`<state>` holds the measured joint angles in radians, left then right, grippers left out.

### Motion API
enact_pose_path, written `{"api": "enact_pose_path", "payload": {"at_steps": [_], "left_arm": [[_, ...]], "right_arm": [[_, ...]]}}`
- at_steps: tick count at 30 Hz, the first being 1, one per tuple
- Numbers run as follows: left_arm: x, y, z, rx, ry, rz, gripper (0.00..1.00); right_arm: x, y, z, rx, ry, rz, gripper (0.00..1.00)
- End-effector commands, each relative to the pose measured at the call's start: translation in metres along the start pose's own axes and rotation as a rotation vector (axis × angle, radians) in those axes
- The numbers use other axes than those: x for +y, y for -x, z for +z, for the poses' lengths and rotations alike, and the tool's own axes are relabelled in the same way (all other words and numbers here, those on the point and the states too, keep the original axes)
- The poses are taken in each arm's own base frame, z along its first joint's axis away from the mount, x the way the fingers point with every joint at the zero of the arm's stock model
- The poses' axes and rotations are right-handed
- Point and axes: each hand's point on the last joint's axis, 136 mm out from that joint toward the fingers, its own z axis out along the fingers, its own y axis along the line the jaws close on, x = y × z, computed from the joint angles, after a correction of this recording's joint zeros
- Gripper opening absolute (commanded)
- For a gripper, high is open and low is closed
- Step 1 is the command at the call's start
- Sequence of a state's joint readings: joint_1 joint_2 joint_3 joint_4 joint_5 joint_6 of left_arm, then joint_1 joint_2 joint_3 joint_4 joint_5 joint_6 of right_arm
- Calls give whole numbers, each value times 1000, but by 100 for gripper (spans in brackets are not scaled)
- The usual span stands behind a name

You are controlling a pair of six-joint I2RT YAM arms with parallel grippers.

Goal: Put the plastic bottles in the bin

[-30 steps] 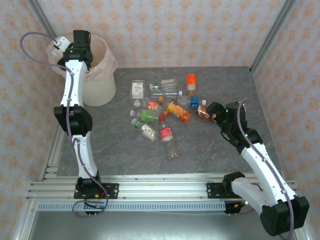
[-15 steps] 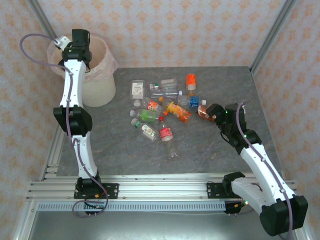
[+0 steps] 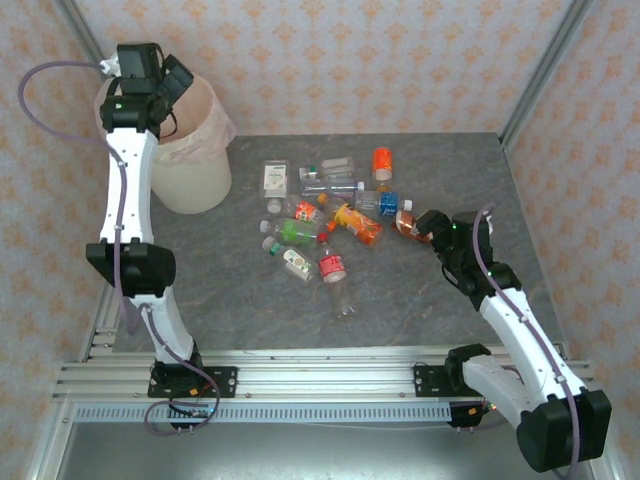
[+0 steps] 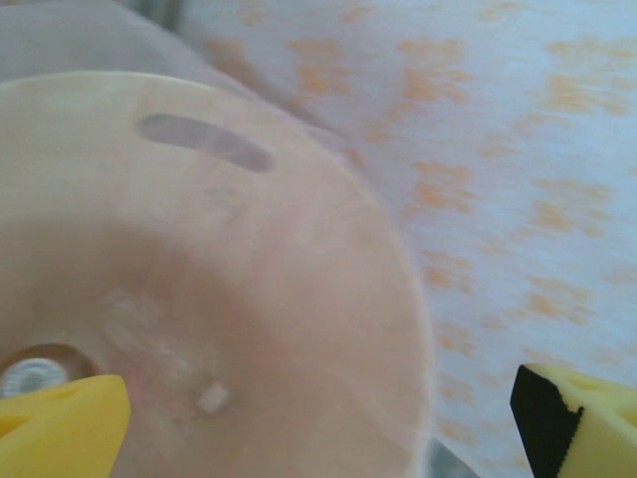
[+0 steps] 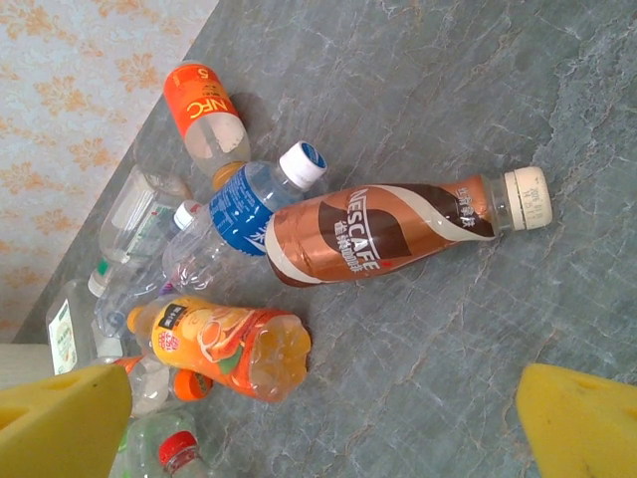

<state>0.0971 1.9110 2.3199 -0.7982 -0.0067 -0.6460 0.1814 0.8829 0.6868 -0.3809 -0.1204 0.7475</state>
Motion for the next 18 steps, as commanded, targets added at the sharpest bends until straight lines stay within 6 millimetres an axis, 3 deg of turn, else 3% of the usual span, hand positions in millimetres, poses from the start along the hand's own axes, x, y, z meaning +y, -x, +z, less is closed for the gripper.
{"api": "enact_pose_path", "payload": {"at_steps": [1,7,12,14,16,18], "left_arm": [[-61,-10,-35,26,-272,65,100],[-109,-60,-83,130,-548,155,100],[-116,-106,-115,217,-652,187,100],[-117,-126,-128,260,-683,196,100],[-119,-149,-142,300,-708,220,100],[-118,-168,-153,324,-721,239,100]], "right_arm": [[0,2,7,-9,18,-16,99],[-28,-2,38,35,-85,-139,99],[-37,1,59,62,-158,-287,99],[-28,3,63,80,-132,-377,98],[-10,-9,72,162,-34,-527,95],[-4,-6,79,164,-61,-592,94]]}}
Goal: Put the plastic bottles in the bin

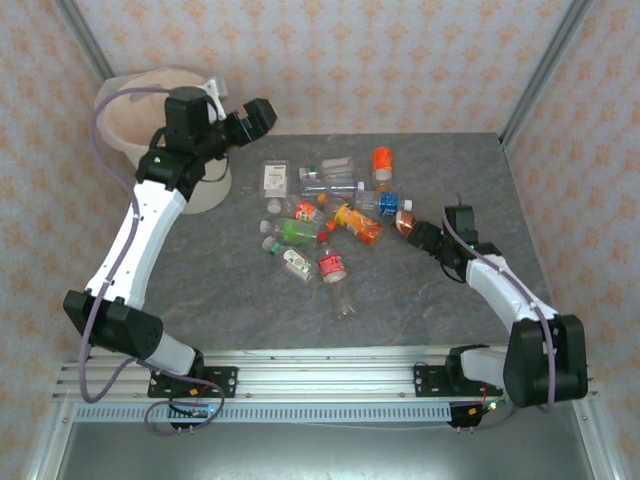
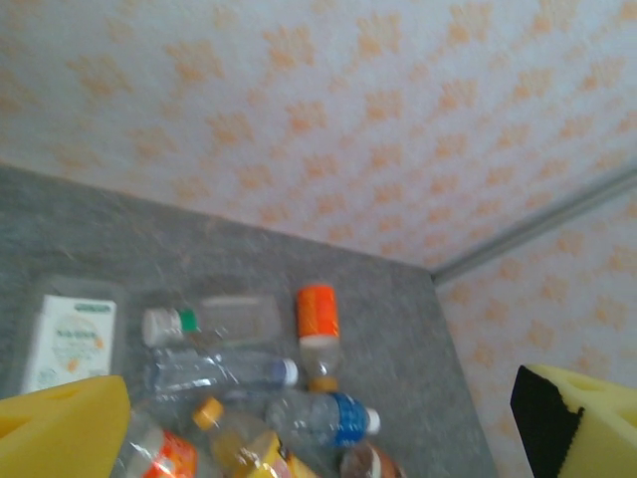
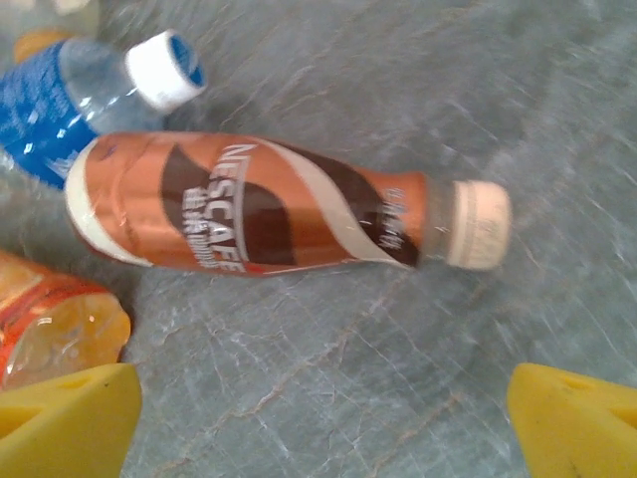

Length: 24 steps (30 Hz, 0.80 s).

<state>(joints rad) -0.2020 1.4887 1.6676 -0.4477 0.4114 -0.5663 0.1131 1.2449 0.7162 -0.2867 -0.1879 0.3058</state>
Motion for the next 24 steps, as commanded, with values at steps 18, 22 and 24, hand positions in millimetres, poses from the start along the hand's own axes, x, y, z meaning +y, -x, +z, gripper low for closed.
{"api": "enact_pose_path", "payload": {"at_steps": [18,22,24], "left_arm": [[2,-81,-32,-3,28,-5,100],[13,-89,-37,-19,46,-30,100],[16,-92,-40,-20,50,-35,100]], "right_arm": [[67,13,39,393,240,-1018,96],[62,13,57,413,224,-1103,94],[59,14,64,412,205,-1136,91]]}}
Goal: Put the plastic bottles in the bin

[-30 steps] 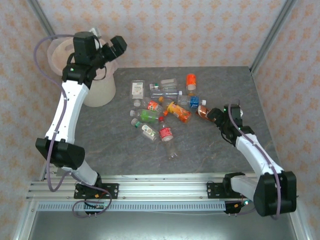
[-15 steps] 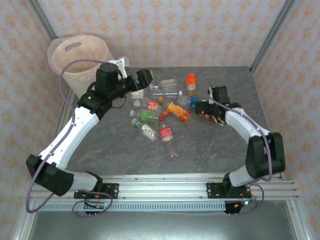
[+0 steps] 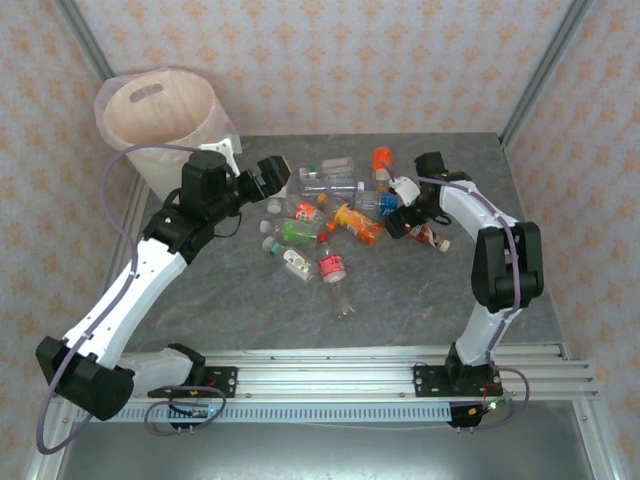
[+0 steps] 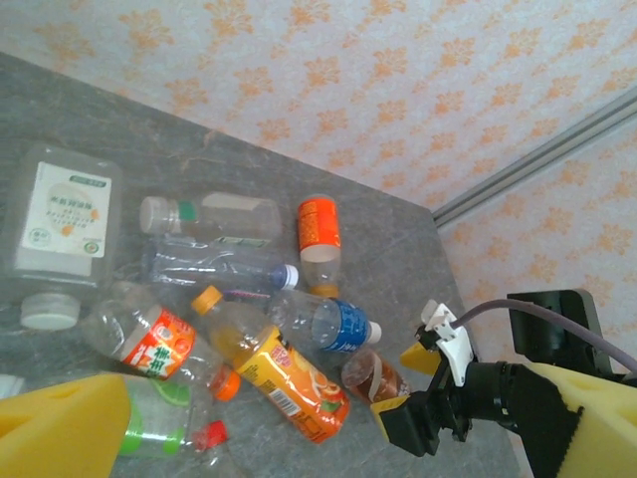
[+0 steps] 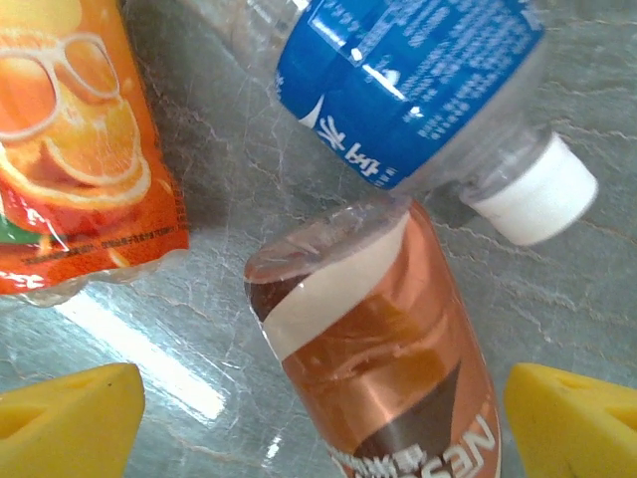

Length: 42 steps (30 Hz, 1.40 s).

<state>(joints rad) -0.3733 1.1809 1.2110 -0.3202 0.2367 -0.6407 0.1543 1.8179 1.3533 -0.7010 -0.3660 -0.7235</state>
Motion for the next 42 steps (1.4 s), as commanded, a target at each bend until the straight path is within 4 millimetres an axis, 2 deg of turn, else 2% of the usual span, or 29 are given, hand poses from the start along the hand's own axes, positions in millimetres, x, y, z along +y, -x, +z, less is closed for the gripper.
{"api": "enact_pose_path", "payload": {"at_steps": [1,5,9,13,20,25,30,35,37,39,42], "left_arm": [[6,0,-5,-36,21,-23,100],[14,-6,-5,-37,34,-39,100],[18,-11,-4,-34,37,-45,100],[21,-12,-2,-38,45,-44,100],[17,-15,12,-12,29,-39,100],[13,-14,16,-7,20,-34,100],[11,-13,19,-7,10,-33,100],[-4,-13,25,9,-47,-18,100],[-14,-12,28,6,-85,-4,100],[-27,-11,32,12,-133,11,100],[-42,-15,41,46,-182,30,100]], "right_arm": [[-3,-6,7,50,1,-119,90],[-2,-6,16,62,13,-155,87],[2,-15,30,100,25,-173,86],[-5,-19,37,113,-36,-202,86],[-19,-21,43,104,-128,-208,81],[-15,-24,40,104,-124,-217,75],[-10,-8,15,15,-124,-172,66],[-2,15,-23,-151,-145,-121,66],[3,34,-50,-263,-124,-70,66],[7,58,-86,-409,-91,13,64],[12,84,-132,-590,-40,132,52]]}}
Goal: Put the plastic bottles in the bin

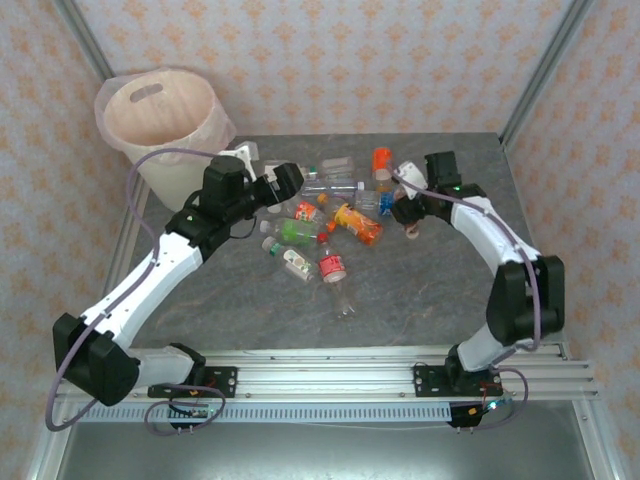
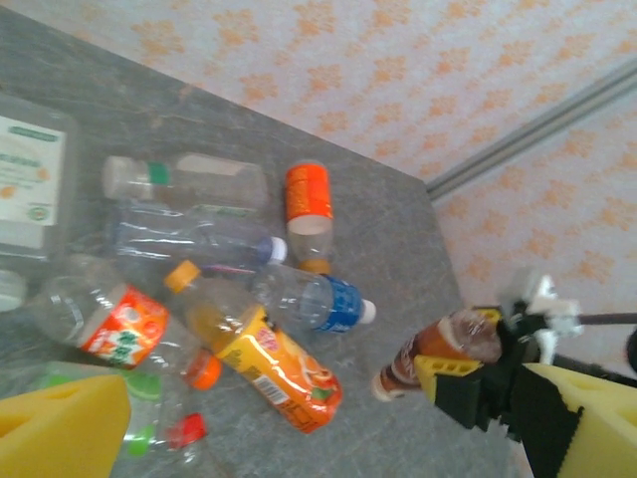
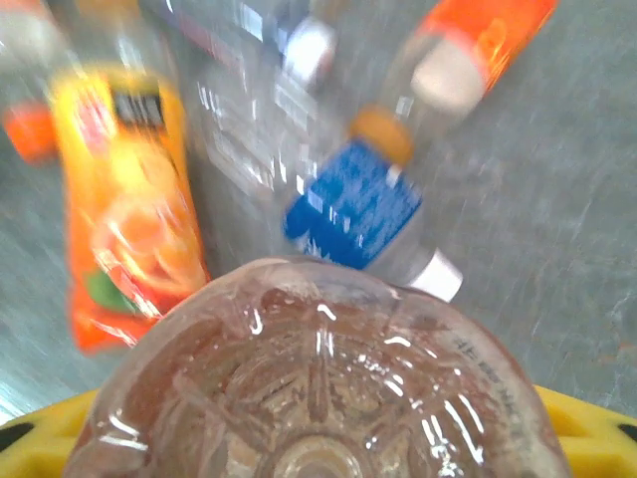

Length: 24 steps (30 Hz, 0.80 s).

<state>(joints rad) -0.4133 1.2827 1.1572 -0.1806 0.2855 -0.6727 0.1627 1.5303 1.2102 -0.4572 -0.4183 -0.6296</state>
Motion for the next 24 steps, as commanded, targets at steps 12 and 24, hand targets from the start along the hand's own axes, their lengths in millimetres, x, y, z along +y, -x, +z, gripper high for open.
{"api": "enact_pose_path", "payload": {"at_steps": [12,24], "left_arm": [[-104,-25,30,154,-344,253,100],[-132,-65,29,322,-401,627,100]], "right_arm": [[2,101,-95,-423,234,803,39],[57,127,-110,-287,709,961,37]]}}
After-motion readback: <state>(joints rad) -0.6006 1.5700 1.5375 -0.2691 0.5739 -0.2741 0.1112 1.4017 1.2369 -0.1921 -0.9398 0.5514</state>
